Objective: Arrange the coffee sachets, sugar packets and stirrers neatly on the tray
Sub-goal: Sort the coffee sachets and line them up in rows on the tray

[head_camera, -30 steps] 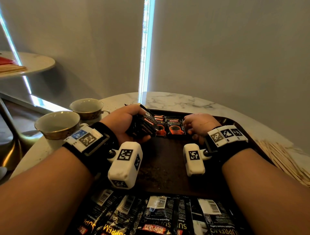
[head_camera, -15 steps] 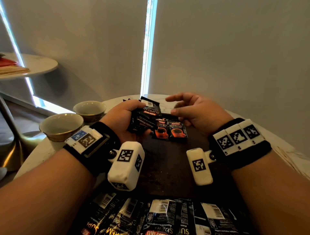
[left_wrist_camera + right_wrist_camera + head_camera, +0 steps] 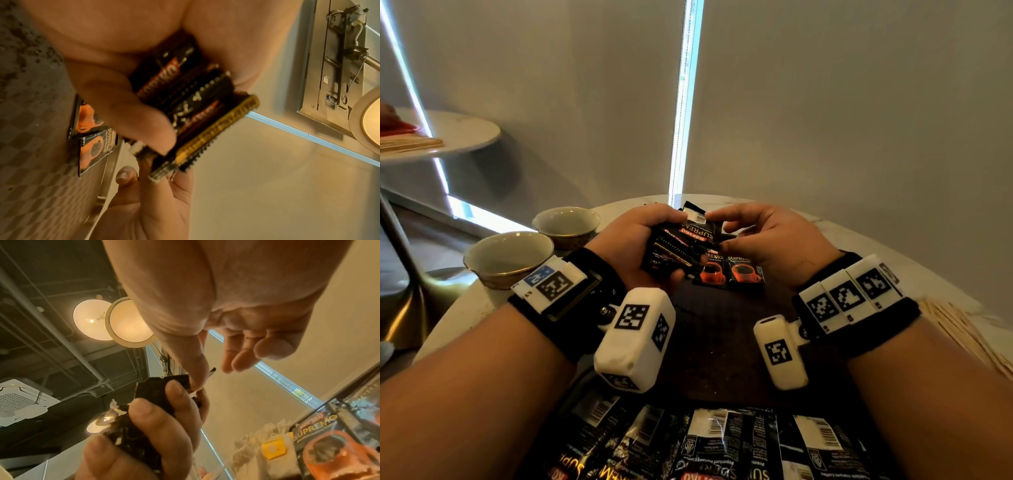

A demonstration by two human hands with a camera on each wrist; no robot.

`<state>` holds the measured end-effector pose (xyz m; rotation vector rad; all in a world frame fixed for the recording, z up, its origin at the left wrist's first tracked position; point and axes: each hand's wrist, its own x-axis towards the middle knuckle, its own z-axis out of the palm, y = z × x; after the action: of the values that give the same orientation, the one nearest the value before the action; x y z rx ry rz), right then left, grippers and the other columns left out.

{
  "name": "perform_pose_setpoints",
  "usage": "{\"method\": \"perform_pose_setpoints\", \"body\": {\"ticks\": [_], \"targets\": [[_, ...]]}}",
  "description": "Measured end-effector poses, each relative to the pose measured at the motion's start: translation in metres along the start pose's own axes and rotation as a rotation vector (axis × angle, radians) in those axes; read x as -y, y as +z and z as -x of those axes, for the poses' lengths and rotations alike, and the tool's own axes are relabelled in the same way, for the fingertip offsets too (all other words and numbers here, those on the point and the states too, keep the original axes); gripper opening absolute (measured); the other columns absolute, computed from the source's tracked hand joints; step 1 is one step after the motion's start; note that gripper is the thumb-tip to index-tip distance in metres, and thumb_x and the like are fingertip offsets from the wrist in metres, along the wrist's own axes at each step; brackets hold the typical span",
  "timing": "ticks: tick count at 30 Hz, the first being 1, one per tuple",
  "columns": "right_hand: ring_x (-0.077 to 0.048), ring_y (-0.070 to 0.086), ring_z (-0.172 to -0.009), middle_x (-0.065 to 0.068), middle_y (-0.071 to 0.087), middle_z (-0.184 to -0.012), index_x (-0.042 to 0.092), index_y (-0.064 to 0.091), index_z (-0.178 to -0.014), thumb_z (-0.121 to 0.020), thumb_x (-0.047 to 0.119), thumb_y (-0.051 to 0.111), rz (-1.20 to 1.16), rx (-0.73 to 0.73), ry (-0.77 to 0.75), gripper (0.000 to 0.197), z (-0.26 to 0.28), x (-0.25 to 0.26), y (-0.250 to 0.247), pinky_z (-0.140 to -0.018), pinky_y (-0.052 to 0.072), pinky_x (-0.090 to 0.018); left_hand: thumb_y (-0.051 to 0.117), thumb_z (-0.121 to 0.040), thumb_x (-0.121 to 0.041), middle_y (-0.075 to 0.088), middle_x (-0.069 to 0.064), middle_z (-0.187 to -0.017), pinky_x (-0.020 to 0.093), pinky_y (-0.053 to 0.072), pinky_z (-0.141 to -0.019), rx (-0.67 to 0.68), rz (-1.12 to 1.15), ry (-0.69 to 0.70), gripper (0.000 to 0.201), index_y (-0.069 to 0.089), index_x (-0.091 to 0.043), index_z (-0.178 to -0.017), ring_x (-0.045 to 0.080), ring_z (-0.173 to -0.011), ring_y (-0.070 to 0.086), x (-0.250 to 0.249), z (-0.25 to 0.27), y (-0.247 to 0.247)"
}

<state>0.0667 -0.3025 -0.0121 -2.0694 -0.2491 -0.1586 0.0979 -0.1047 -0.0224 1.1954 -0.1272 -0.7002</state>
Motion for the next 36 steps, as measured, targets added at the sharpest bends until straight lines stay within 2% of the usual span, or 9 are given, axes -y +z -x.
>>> {"method": "perform_pose_setpoints", "body": {"ticks": [10, 15, 21, 25, 27, 29, 31, 33, 36], "targets": [[-0.019, 0.069, -0.094, -0.004, 0.071, -0.102, 0.030, 0.077, -0.103, -0.082, 0.014, 0.078, 0.006, -0.058, 0.015, 0.027, -0.002, -0.004, 0.000, -0.088, 0.059, -0.039, 0.059, -0.076, -0.032, 0.067, 0.017, -0.076, 0.024, 0.046, -0.037, 0.037, -0.031, -0.023, 0.058, 0.050, -0.002, -0.125, 0.022, -0.057, 0.066, 0.003, -0.002, -0.002], [-0.023, 0.074, -0.090, -0.002, 0.077, -0.091, 0.027, 0.079, -0.089, -0.087, 0.010, 0.072, -0.074, -0.111, 0.037, 0.019, -0.004, -0.007, 0.000, -0.086, 0.059, -0.049, 0.056, -0.080, -0.036, 0.069, 0.014, -0.078, 0.024, 0.047, -0.036, 0.058, -0.030, -0.048, 0.053, 0.053, -0.005, -0.123, 0.022, -0.055, 0.067, 0.001, -0.002, 0.000], [-0.019, 0.073, -0.083, 0.001, 0.077, -0.083, 0.034, 0.078, -0.071, -0.085, 0.020, 0.074, -0.103, -0.168, 0.044, 0.020, -0.007, -0.014, -0.002, -0.083, 0.060, -0.046, 0.058, -0.084, -0.041, 0.070, 0.012, -0.086, 0.025, 0.050, -0.040, -0.016, 0.030, -0.024, 0.047, 0.061, -0.006, -0.114, 0.024, -0.067, 0.069, 0.006, -0.004, 0.002], [-0.003, 0.062, -0.053, 0.004, 0.070, -0.067, 0.020, 0.072, -0.075, -0.090, 0.010, 0.069, -0.160, -0.251, 0.141, 0.018, -0.013, -0.025, -0.003, -0.051, 0.050, -0.021, 0.059, -0.090, -0.027, 0.064, 0.014, -0.079, 0.040, 0.060, -0.056, -0.163, 0.051, 0.015, 0.033, 0.053, -0.005, -0.113, 0.029, -0.071, 0.067, 0.007, -0.009, -0.005], [-0.008, 0.059, -0.052, -0.001, 0.067, -0.068, 0.015, 0.069, -0.079, -0.089, 0.007, 0.069, -0.156, -0.229, 0.227, 0.013, -0.016, -0.030, -0.003, -0.048, 0.051, -0.024, 0.056, -0.092, -0.020, 0.064, 0.015, -0.072, 0.053, 0.061, -0.073, -0.177, 0.037, 0.011, 0.021, 0.052, -0.004, -0.105, 0.031, -0.079, 0.067, 0.008, -0.010, -0.006], [-0.018, 0.061, -0.058, -0.009, 0.067, -0.074, 0.010, 0.067, -0.082, -0.089, 0.003, 0.069, -0.211, -0.176, 0.314, 0.010, -0.018, -0.036, -0.002, -0.065, 0.061, -0.039, 0.053, -0.094, -0.013, 0.064, 0.015, -0.073, 0.058, 0.057, -0.079, -0.185, 0.031, 0.016, 0.007, 0.052, -0.007, -0.097, 0.031, -0.089, 0.067, 0.008, -0.009, -0.003], [-0.025, 0.063, -0.066, -0.015, 0.070, -0.081, 0.008, 0.068, -0.089, -0.088, 0.000, 0.069, -0.218, -0.136, 0.368, 0.008, -0.019, -0.040, -0.001, -0.068, 0.058, -0.042, 0.052, -0.093, -0.007, 0.058, 0.016, -0.081, 0.053, 0.061, -0.071, -0.196, 0.028, 0.020, 0.003, 0.052, -0.008, -0.096, 0.029, -0.084, 0.066, 0.008, -0.009, -0.002], [-0.022, 0.064, -0.066, -0.014, 0.072, -0.083, 0.007, 0.068, -0.100, -0.086, 0.001, 0.070, -0.170, -0.110, 0.404, 0.015, -0.019, -0.044, -0.001, -0.051, 0.050, -0.028, 0.053, -0.091, -0.005, 0.057, 0.017, -0.085, 0.046, 0.062, -0.059, -0.181, 0.020, 0.002, 0.012, 0.052, -0.007, -0.103, 0.027, -0.076, 0.067, 0.009, -0.011, -0.004], [-0.018, 0.062, -0.063, -0.014, 0.071, -0.085, 0.011, 0.064, -0.107, -0.083, 0.004, 0.075, -0.130, -0.086, 0.444, 0.027, -0.020, -0.048, -0.001, -0.045, 0.042, -0.025, 0.054, -0.090, -0.007, 0.061, 0.018, -0.092, 0.041, 0.059, -0.056, -0.183, -0.020, -0.028, 0.023, 0.050, -0.004, -0.113, 0.025, -0.073, 0.070, 0.010, -0.013, -0.006]]}}
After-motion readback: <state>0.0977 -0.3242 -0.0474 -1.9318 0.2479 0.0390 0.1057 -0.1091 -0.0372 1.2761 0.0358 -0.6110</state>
